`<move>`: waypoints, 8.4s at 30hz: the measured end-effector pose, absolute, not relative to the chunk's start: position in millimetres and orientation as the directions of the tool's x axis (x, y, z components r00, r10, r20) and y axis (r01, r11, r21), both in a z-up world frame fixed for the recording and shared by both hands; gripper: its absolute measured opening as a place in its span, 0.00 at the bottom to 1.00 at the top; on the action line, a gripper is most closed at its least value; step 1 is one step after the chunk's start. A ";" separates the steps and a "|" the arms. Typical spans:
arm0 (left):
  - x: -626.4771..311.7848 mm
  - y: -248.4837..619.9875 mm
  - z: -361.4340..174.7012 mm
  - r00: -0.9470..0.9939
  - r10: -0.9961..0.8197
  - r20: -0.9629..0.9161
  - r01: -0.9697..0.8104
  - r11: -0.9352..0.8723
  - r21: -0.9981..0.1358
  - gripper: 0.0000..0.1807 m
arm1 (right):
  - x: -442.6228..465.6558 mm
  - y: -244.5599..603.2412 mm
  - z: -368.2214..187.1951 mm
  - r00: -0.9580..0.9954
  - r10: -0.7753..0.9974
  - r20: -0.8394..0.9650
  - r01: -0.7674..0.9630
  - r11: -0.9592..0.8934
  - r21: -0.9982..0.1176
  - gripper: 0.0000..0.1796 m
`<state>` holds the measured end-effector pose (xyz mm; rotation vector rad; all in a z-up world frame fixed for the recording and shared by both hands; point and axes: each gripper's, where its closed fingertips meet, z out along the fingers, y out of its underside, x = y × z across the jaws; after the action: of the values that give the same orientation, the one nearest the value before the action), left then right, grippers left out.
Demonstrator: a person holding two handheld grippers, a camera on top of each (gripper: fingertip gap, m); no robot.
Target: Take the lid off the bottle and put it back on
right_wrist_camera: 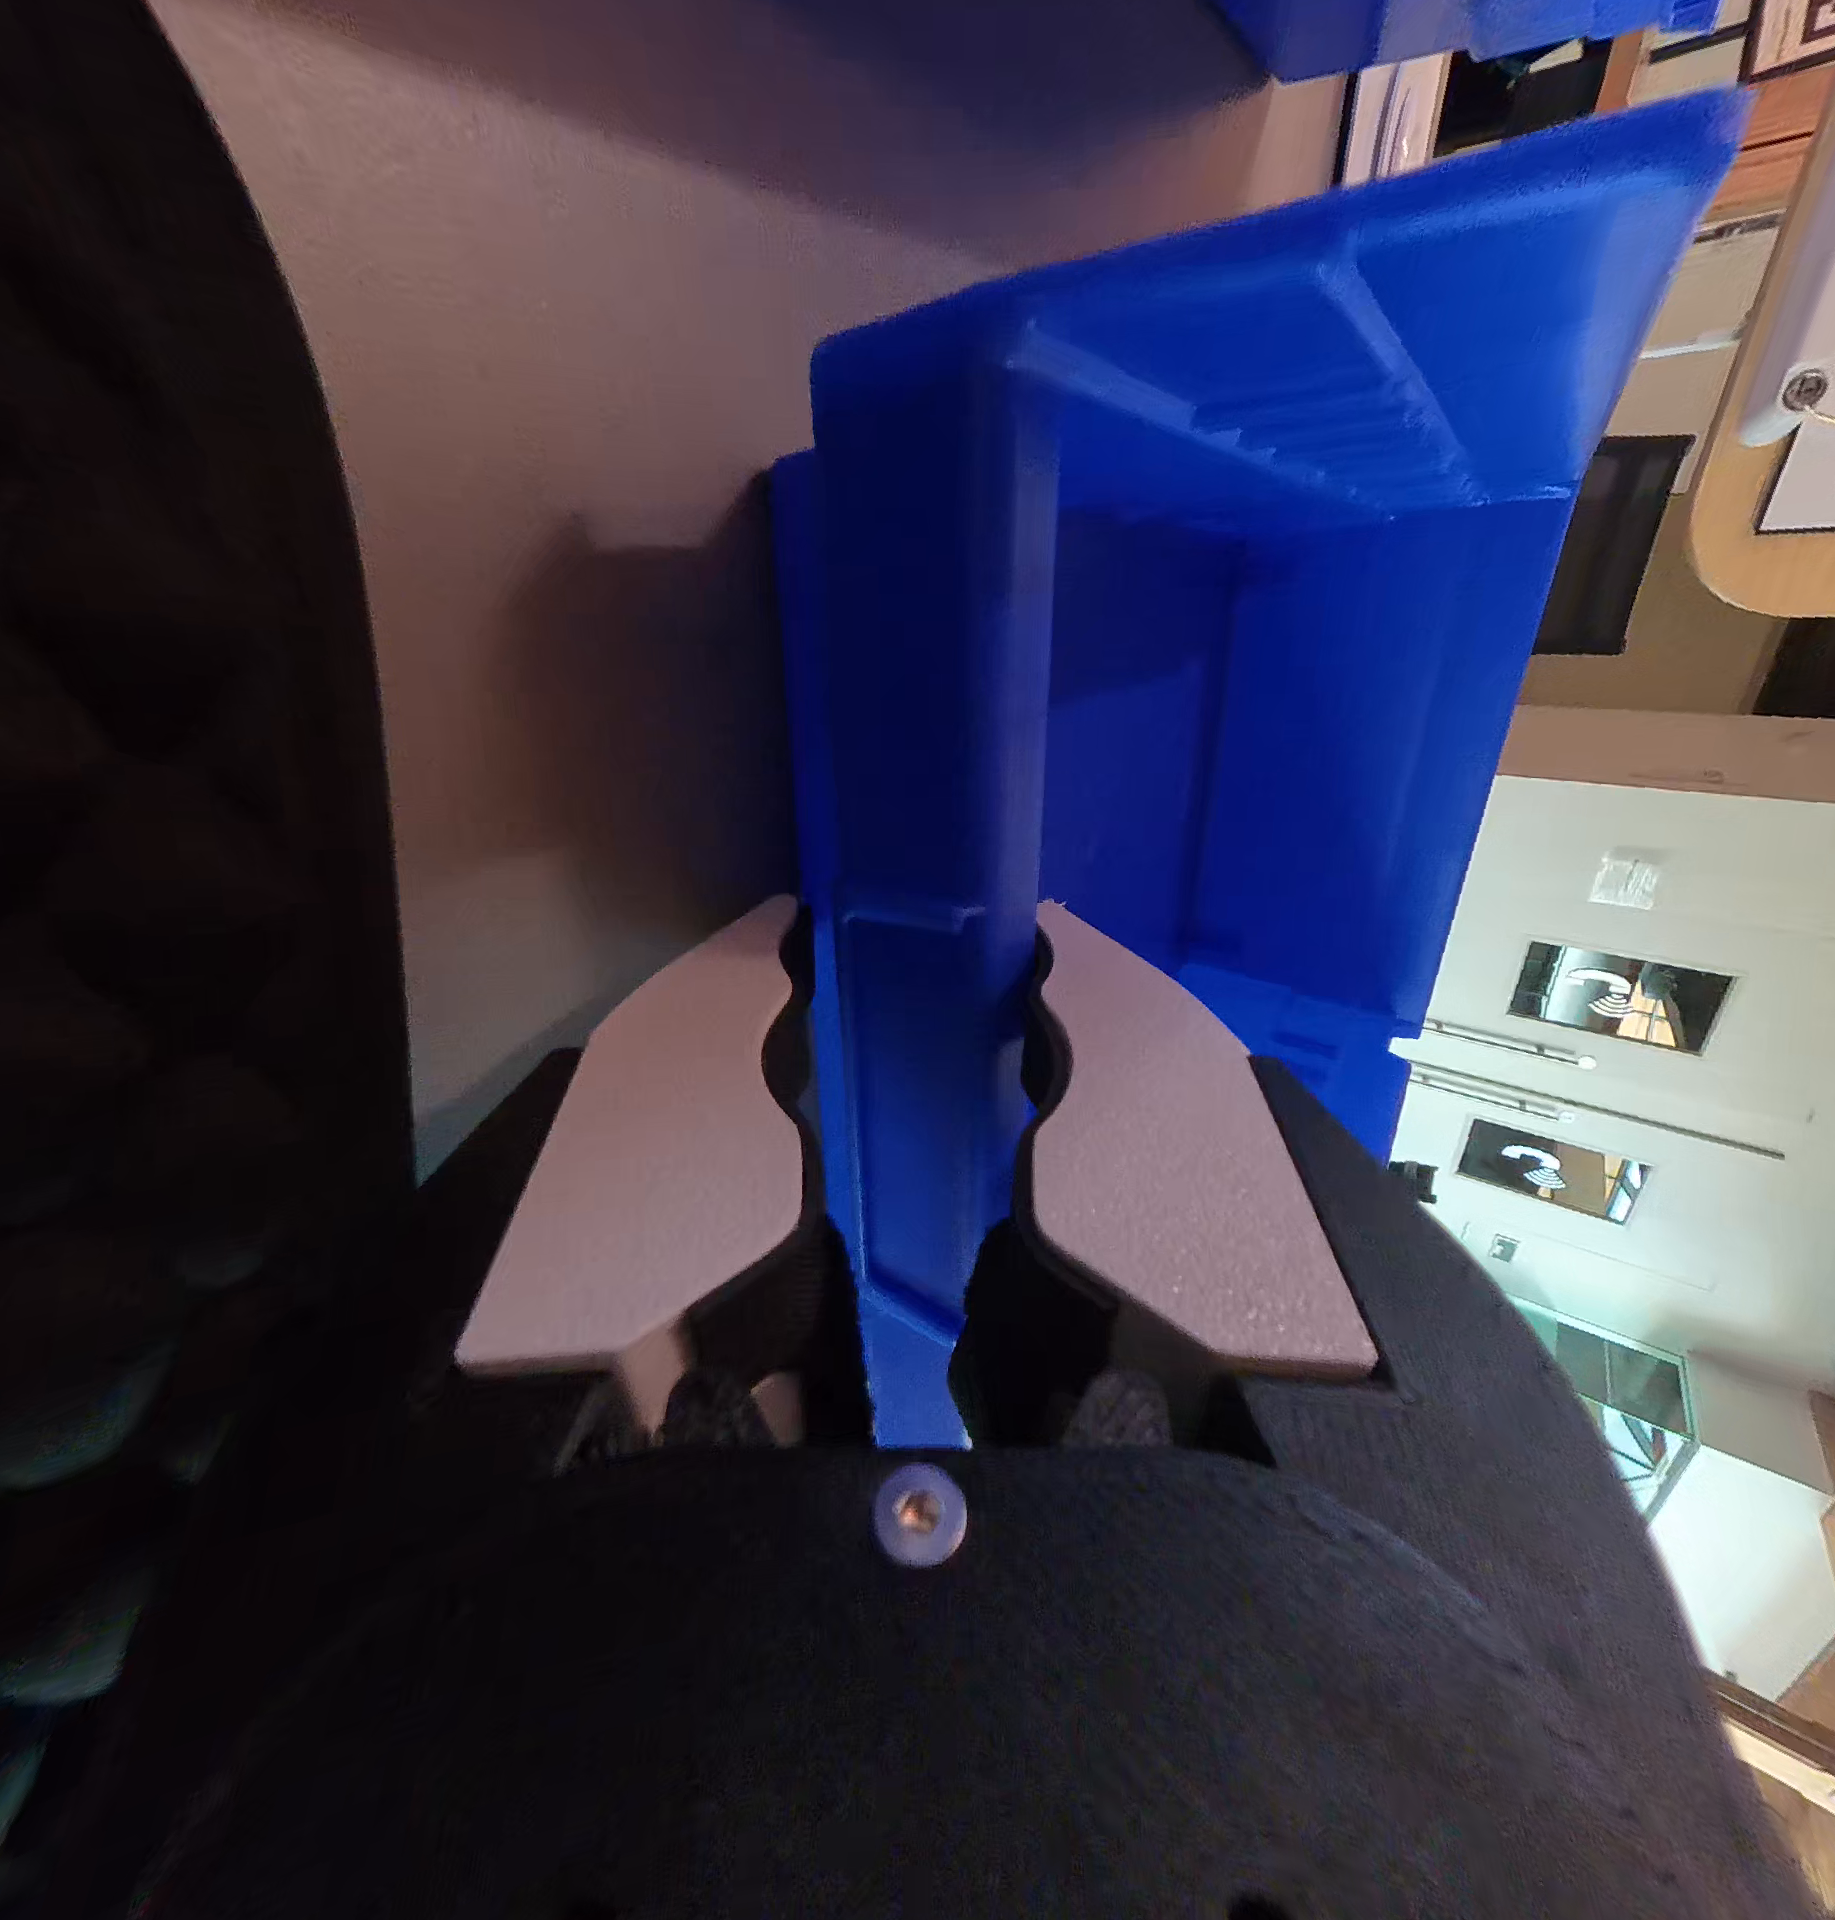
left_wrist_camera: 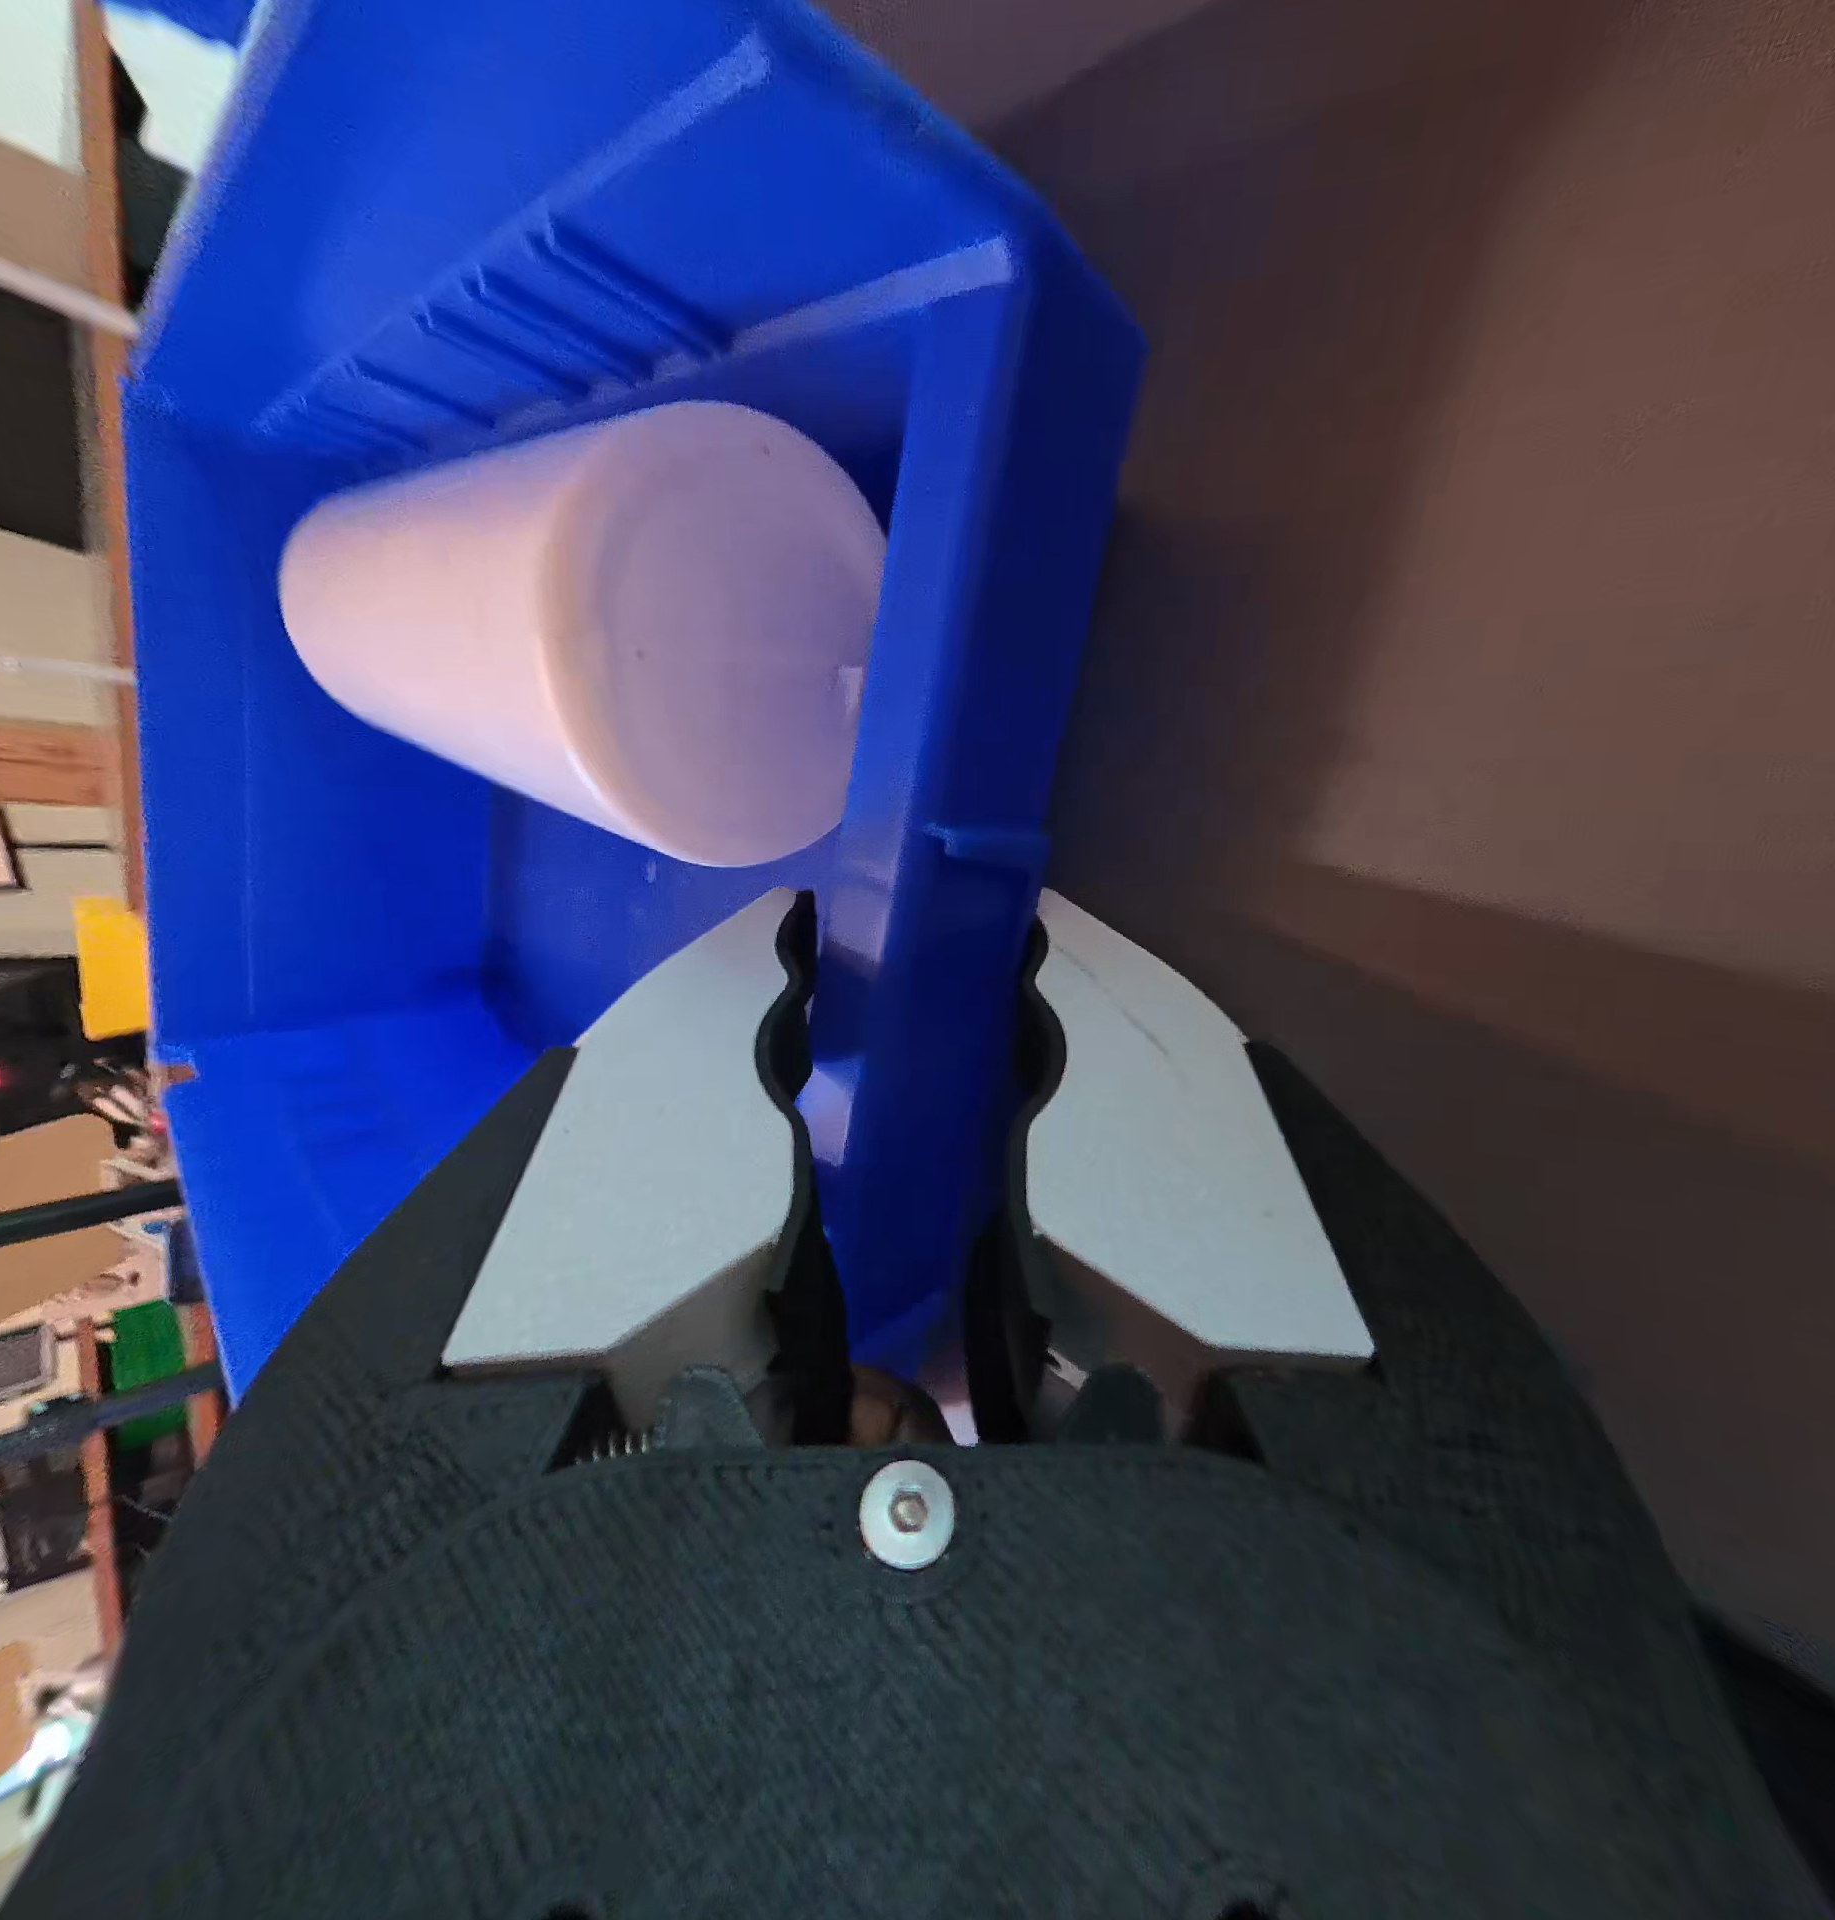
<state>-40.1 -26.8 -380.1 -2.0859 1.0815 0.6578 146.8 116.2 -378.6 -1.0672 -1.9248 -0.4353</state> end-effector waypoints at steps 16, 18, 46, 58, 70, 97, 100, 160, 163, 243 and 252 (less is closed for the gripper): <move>-184.2 -117.3 -378.7 0.568 -0.455 -0.686 -0.808 -0.468 -0.358 0.20 | 157.9 104.7 -378.1 -0.256 0.614 0.746 0.835 0.529 -0.150 0.18; -198.0 -130.8 -378.3 0.560 -0.463 -0.687 -0.817 -0.448 -0.363 0.21 | 163.2 101.1 -378.8 -0.276 0.633 0.723 0.840 0.524 -0.139 0.18; -262.2 -47.5 -296.9 0.992 0.075 0.105 0.128 -0.650 -0.749 0.63 | 84.1 11.8 -193.8 0.436 0.755 0.491 -0.270 0.630 -0.728 0.75; -276.9 -9.3 -368.3 0.930 0.087 0.356 0.227 -0.901 -0.371 0.61 | 114.6 21.5 -173.6 0.579 0.690 0.433 -0.334 0.686 -0.646 0.72; -274.3 -15.4 -351.6 0.983 -0.061 0.175 0.036 -0.865 -0.500 0.50 | 84.4 17.0 -200.5 0.491 0.661 0.567 -0.188 0.716 -0.672 0.72; 28.0 -53.9 -233.5 0.873 -0.465 -0.145 -0.033 0.239 -0.970 0.49 | 65.6 -41.1 -178.2 -0.059 0.996 0.064 -0.467 0.029 -0.884 0.62; 36.4 -54.7 -250.1 0.854 -0.478 -0.206 -0.108 0.225 -0.968 0.49 | 47.6 -63.4 -172.9 -0.126 0.990 0.059 -0.425 0.000 -0.905 0.67; 68.7 -78.2 -278.1 0.621 -0.783 -0.037 -0.052 0.006 -0.999 0.47 | 24.8 -117.8 -193.7 -0.722 0.688 0.076 -0.169 -0.069 -0.983 0.43; 70.2 -80.2 -278.3 0.601 -0.798 -0.037 -0.058 0.003 -0.998 0.47 | 27.8 -119.7 -193.0 -0.764 0.640 0.075 -0.192 -0.115 -0.975 0.43; 53.3 -70.9 -277.6 0.699 -0.715 -0.033 -0.045 0.002 -0.999 0.48 | 46.6 -66.4 -183.7 -0.404 0.914 0.026 -0.151 -0.039 -0.988 0.40; 54.6 -72.0 -277.7 0.692 -0.721 -0.033 -0.045 0.003 -0.999 0.48 | 24.4 -87.0 -193.7 -0.396 0.914 0.088 -0.082 0.061 -0.995 0.46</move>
<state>54.6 -72.0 -277.7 -1.4924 0.6646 -0.5962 24.4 -87.0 -193.7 -0.8789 -1.4838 1.4733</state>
